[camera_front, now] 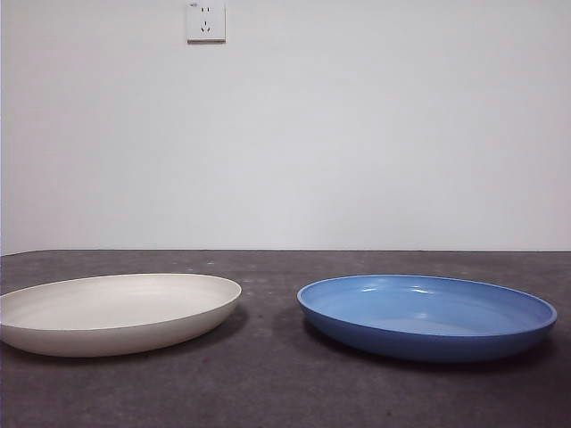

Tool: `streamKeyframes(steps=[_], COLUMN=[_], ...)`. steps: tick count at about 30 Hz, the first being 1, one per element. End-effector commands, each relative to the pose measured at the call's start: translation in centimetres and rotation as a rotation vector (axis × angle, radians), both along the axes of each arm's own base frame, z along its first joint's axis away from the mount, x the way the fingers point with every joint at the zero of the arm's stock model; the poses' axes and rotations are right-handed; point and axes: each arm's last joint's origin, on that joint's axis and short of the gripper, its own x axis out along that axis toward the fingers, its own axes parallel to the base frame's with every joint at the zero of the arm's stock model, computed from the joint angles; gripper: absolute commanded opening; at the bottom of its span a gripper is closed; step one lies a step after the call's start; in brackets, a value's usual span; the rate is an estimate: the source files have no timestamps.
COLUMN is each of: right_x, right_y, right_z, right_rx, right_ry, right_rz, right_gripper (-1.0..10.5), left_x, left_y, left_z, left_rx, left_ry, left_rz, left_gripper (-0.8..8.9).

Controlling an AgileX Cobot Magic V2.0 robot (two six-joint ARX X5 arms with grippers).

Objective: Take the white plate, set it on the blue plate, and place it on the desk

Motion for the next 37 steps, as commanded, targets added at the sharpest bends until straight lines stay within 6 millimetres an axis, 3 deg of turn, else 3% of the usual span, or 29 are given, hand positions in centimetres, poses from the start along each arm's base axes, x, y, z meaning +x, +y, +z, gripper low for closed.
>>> streamKeyframes(steps=[1, 7, 10, 13, 17, 29, 37], right_x=[0.0, 0.0, -0.1, -0.3, -0.6, -0.2, 0.6], right_y=[0.1, 0.1, 0.1, 0.1, 0.1, 0.5, 1.0], right_z=[0.0, 0.1, 0.9, 2.2, 4.4, 13.4, 18.2], right_rx=[0.103, 0.186, 0.232, 0.311, 0.36, 0.401, 0.408], right_ry=[-0.006, 0.005, -0.014, -0.05, -0.088, -0.121, 0.014], right_rz=[0.011, 0.027, 0.025, 0.022, 0.025, 0.154, 0.311], right_gripper=[0.3, 0.1, 0.1, 0.1, 0.1, 0.1, 0.1], left_x=[0.1, 0.1, -0.1, -0.3, -0.7, -0.4, 0.1], left_y=[0.0, 0.0, -0.1, -0.2, -0.3, -0.8, -1.1], left_z=[-0.7, -0.6, 0.5, 2.7, 5.9, 16.7, 21.6], left_rx=[-0.046, -0.126, -0.183, -0.333, -0.384, -0.306, -0.214], left_ry=[0.021, 0.01, -0.023, -0.147, -0.247, -0.258, -0.208], left_rz=[0.013, 0.023, 0.009, -0.013, -0.042, -0.134, -0.186], left_gripper=[0.27, 0.15, 0.15, 0.16, 0.16, 0.16, 0.16])
